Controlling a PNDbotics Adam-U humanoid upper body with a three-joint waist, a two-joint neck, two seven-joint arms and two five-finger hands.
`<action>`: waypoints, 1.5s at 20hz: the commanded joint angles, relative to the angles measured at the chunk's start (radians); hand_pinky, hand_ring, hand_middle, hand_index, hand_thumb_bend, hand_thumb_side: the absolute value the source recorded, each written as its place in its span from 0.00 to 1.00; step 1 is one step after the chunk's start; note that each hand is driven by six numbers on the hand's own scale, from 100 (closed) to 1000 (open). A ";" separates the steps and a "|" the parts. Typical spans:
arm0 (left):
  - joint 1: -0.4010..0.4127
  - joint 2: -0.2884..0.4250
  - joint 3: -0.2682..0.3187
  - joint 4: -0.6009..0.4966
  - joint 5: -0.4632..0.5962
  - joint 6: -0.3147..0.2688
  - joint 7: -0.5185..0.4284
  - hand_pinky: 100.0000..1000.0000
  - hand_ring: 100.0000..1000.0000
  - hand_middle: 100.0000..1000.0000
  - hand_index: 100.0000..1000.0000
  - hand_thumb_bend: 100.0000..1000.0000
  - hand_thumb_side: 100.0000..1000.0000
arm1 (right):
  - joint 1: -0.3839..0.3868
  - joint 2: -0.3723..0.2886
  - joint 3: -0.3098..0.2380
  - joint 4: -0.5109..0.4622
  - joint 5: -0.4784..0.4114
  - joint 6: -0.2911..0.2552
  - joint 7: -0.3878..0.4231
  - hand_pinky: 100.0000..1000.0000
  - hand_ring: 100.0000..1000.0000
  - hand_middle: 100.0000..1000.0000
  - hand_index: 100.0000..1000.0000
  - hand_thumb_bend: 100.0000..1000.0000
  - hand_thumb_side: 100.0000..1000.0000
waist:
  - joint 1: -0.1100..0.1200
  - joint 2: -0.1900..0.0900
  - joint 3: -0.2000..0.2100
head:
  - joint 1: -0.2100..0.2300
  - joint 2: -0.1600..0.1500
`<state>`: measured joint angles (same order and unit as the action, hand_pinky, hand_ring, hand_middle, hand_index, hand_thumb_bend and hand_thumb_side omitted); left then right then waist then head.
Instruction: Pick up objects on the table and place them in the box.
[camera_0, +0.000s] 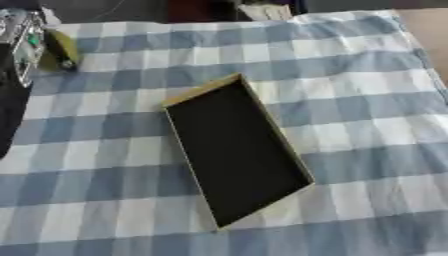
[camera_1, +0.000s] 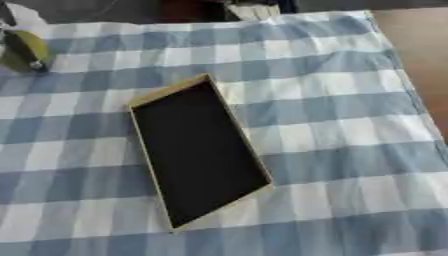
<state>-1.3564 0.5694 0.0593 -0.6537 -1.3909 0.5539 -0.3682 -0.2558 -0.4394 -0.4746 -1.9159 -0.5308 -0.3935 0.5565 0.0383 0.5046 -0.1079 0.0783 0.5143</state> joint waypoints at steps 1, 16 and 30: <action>-0.021 0.016 0.008 -0.006 0.011 0.020 0.017 0.40 0.56 0.53 0.68 0.62 0.01 | -0.007 -0.015 -0.010 -0.004 0.003 -0.001 0.008 0.76 0.71 0.59 0.94 0.00 0.48 | -0.003 -0.022 -0.002 | 0.005 -0.016; -0.021 0.009 -0.006 -0.006 0.049 0.043 0.043 0.09 0.23 0.37 0.40 0.55 0.00 | -0.002 -0.011 -0.013 0.000 0.002 0.002 0.014 0.76 0.71 0.59 0.94 0.00 0.48 | -0.005 -0.023 0.004 | 0.009 0.003; -0.014 0.002 -0.017 -0.010 0.000 0.059 0.036 0.05 0.13 0.31 0.42 0.66 0.18 | 0.001 -0.004 -0.016 -0.005 0.002 0.017 0.010 0.76 0.71 0.58 0.94 0.00 0.48 | -0.006 -0.036 0.010 | 0.013 0.012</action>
<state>-1.3545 0.5528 0.0413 -0.6477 -1.3806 0.6074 -0.3333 -0.2541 -0.4255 -0.4803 -1.9099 -0.5308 -0.3801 0.5670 0.0350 0.5011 -0.0983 0.0872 0.5266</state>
